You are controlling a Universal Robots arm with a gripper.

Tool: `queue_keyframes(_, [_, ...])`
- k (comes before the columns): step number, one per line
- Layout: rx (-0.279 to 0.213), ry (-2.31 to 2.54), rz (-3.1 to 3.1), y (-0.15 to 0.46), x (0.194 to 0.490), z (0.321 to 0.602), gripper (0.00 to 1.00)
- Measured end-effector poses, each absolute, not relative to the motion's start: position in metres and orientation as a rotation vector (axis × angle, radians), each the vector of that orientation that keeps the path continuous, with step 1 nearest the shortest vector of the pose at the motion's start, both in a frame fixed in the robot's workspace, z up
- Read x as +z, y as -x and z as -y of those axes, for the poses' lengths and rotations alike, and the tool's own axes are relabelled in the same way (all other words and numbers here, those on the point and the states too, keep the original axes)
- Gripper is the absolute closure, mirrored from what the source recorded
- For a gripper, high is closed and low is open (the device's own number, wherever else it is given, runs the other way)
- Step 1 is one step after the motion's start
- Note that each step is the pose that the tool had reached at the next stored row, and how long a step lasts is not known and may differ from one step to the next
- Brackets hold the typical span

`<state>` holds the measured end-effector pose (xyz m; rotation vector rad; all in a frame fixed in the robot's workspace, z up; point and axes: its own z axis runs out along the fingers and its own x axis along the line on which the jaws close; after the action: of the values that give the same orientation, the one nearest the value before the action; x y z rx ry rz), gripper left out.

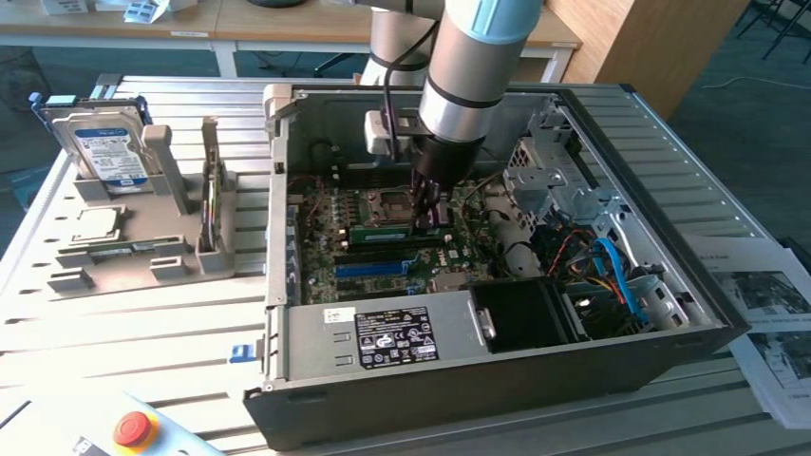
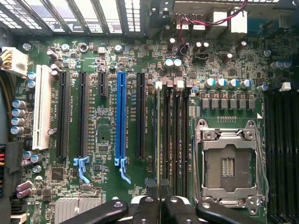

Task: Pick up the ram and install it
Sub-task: 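Insert the ram into the slot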

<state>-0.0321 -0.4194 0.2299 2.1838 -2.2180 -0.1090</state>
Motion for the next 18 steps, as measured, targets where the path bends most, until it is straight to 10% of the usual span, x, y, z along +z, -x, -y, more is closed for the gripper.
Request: queue_keyframes(18, [-0.108,-2.184,2.219,0.032,0.2279,0.4188,0.88])
